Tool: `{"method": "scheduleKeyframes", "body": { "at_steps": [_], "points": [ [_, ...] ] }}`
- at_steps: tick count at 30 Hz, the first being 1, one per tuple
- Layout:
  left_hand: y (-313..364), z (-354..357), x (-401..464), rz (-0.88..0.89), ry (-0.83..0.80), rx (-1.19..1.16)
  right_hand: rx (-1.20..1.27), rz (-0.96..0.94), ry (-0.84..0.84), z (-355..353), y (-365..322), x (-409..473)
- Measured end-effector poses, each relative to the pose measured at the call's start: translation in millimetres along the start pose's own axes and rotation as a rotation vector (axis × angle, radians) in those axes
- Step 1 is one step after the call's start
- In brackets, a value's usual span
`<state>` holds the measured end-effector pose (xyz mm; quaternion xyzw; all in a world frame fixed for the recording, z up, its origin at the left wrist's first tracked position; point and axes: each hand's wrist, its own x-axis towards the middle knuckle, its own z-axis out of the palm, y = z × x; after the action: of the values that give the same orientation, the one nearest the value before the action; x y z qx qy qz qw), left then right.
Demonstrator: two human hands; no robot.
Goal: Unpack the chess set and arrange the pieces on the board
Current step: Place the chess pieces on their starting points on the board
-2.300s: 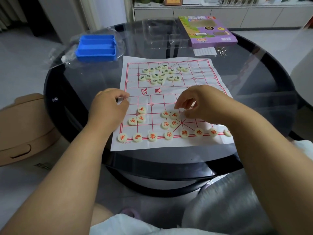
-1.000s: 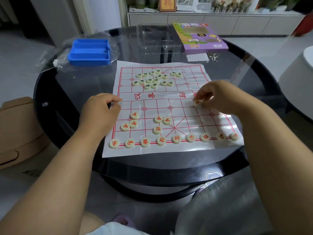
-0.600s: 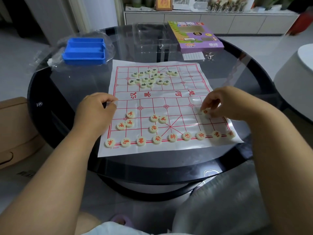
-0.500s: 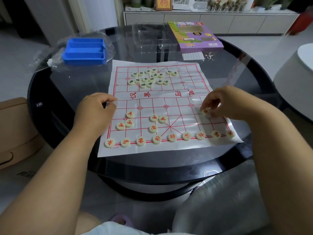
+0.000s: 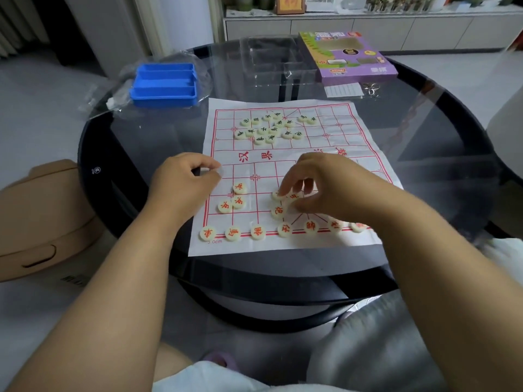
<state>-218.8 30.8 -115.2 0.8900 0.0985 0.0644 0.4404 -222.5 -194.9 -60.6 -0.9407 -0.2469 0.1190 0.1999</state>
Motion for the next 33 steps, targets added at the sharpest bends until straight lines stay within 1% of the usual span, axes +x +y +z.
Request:
{"method": "scheduleKeyframes", "body": {
  "at_steps": [4,7,9,12,16,19,24,29,33],
  "points": [
    [5.4,-18.9,-3.8,0.023,-0.278,0.008,-0.04,-0.014,-0.061,8.8,-7.9,10.0],
    [6.8,-26.5,-5.3,0.069,-0.373,0.07,-0.066,-0.026,-0.079,11.6,-9.8,14.1],
    [5.1,-26.6,-4.7,0.072,-0.359,0.081,-0.098,-0.03,-0.085,10.8,-9.8,16.6],
    [1.0,-27.6,-1.9,0.049,-0.283,0.016,-0.107,-0.048,-0.055,8.6,-12.4,24.4],
    [0.1,-26.7,-1.2,0.065,-0.248,0.115,0.006,-0.106,0.07,12.1,-28.9,48.8],
    [2.8,-26.3,-1.5,0.033,-0.241,0.093,0.034,-0.122,0.097,23.9,-41.9,68.8],
    [5.0,-25.6,-1.9,0.0,-0.233,0.013,-0.011,-0.096,-0.003,37.5,-45.1,83.4],
    [6.6,-25.5,-3.2,-0.001,-0.228,0.024,-0.004,-0.083,-0.05,33.4,-38.4,78.0],
    [7.7,-25.4,-4.3,0.004,-0.225,0.036,0.007,-0.086,-0.057,31.7,-36.2,74.6]
  ]
}}
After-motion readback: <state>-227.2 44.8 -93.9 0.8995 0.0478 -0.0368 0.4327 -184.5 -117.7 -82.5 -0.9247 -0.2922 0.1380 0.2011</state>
